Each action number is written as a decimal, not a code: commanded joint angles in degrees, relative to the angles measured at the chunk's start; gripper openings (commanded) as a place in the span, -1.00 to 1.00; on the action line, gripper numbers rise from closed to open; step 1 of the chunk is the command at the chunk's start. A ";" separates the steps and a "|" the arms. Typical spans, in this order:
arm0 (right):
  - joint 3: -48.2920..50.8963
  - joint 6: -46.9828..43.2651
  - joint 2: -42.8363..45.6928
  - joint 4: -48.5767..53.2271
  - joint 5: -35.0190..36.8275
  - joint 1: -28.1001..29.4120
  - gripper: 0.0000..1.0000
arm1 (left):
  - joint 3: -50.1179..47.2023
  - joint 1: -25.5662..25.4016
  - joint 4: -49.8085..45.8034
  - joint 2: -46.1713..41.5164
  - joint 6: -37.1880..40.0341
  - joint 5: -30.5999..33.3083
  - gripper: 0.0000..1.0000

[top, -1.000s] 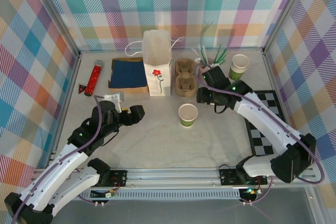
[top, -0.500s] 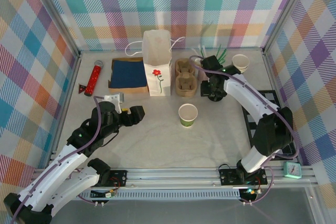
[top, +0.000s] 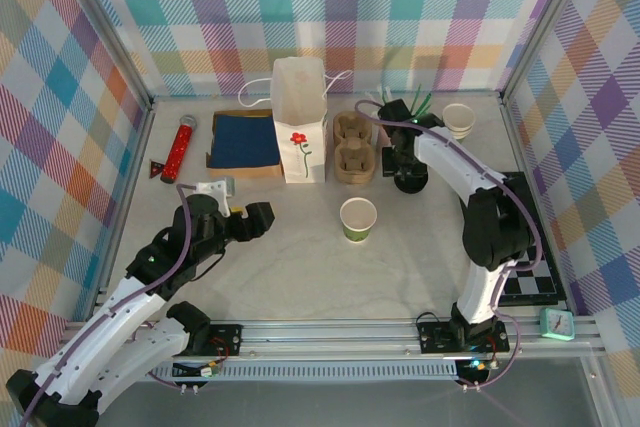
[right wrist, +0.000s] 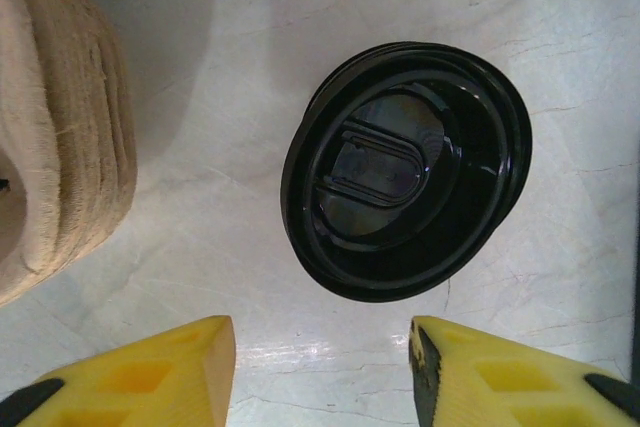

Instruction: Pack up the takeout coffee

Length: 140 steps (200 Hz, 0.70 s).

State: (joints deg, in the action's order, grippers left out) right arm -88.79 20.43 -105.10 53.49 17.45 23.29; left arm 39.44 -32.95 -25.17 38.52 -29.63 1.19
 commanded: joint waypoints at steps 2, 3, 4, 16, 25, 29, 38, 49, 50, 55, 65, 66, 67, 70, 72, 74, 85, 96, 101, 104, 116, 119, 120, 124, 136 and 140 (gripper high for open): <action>-2.83 -0.32 -1.73 0.04 0.65 -0.17 -0.07 | -0.62 -0.62 -0.58 -0.82 -0.26 0.86 0.71; -2.81 -0.31 -1.75 -0.05 0.65 -0.17 -0.07 | -0.61 -0.62 -0.58 -0.82 -0.21 0.84 0.72; -2.84 -0.30 -1.85 -0.05 0.65 -0.22 -0.08 | -0.60 -0.62 -0.63 -0.86 -0.19 0.84 0.72; -3.23 -0.22 -2.75 -0.23 0.64 -0.20 -0.10 | -0.58 -0.62 -0.69 -0.88 -0.17 0.92 0.72; -3.54 -0.30 -3.30 -0.40 0.57 -0.17 -0.11 | -0.64 -0.62 -0.70 -0.90 -0.17 1.03 0.71; -3.75 -0.28 -3.61 -0.48 0.71 -0.17 -0.11 | -0.55 -0.62 -0.70 -0.86 -0.17 1.06 0.72; -4.20 -0.31 -4.17 -0.37 0.83 -0.26 -0.13 | -0.52 -0.62 -0.82 -0.83 -0.04 1.05 0.72; -4.98 -0.24 -5.06 0.08 0.99 -0.39 -0.14 | -0.59 -0.62 -0.93 -0.99 0.01 1.10 0.72; -5.07 -0.22 -5.18 0.14 1.04 -0.41 -0.14 | -0.55 -0.62 -1.02 -0.99 0.01 1.10 0.71; -5.41 -0.15 -5.56 0.33 1.13 -0.48 -0.14 | -0.43 -0.62 -1.09 -1.11 0.09 1.23 0.71; -5.68 -0.21 -6.11 0.45 1.18 -0.52 -0.15 | -0.50 -0.62 -1.24 -1.19 0.19 1.43 0.72; -5.73 -0.12 -6.14 0.46 1.22 -0.52 -0.15 | -0.50 -0.62 -1.26 -1.22 0.23 1.44 0.72; -5.71 -0.08 -6.20 0.42 1.25 -0.61 -0.15 | -0.46 -0.62 -1.28 -1.24 0.21 1.44 0.72; -5.76 -0.06 -6.32 0.39 1.34 -0.54 -0.15 | -0.47 -0.62 -1.29 -1.33 0.20 1.53 0.72; -5.77 0.00 -6.40 0.38 1.42 -0.53 -0.15 | -0.45 -0.62 -1.29 -1.34 0.19 1.53 0.72; -5.78 0.04 -6.47 0.32 1.48 -0.53 -0.15 | -0.47 -0.62 -1.29 -1.37 0.18 1.56 0.72; -6.03 0.22 -6.86 0.38 1.93 -0.52 -0.16 | -0.50 -0.62 -1.38 -1.35 0.23 1.64 0.72; -6.13 0.41 -7.13 0.61 2.49 -0.54 -0.18 | -0.58 -0.62 -1.51 -1.50 0.27 1.70 0.72; -6.14 0.52 -7.22 0.63 2.50 -0.60 -0.18 | -0.55 -0.62 -1.59 -1.52 0.27 1.69 0.72; -6.13 0.52 -7.30 0.59 2.50 -0.61 -0.19 | -0.57 -0.62 -1.63 -1.60 0.27 1.78 0.72; -5.92 0.90 -7.31 0.65 2.67 -0.61 -0.20 | -0.58 -0.62 -1.73 -1.57 0.36 1.90 0.72; -5.75 0.91 -7.24 0.51 2.67 -0.61 -0.20 | -0.58 -0.62 -1.73 -1.63 0.36 1.89 0.72; -5.72 0.92 -7.23 0.45 2.67 -0.57 -0.20 | -0.59 -0.62 -1.73 -1.62 0.40 1.89 0.72; -5.66 0.89 -7.10 0.32 2.67 -0.57 -0.21 | -0.59 -0.62 -1.79 -1.65 0.44 1.89 0.72; -5.41 0.85 -7.14 0.12 2.76 -0.61 -0.22 | -0.60 -0.62 -1.60 -1.63 0.45 1.97 0.72; -5.34 0.86 -7.22 0.10 2.84 -0.60 -0.23 | -0.67 -0.63 -1.49 -1.58 0.45 1.97 0.72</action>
State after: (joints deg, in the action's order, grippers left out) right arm -93.23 20.51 -111.90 53.15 19.25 23.14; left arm 39.40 -32.95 -25.82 37.63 -29.56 2.31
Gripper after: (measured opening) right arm 0.395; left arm 0.859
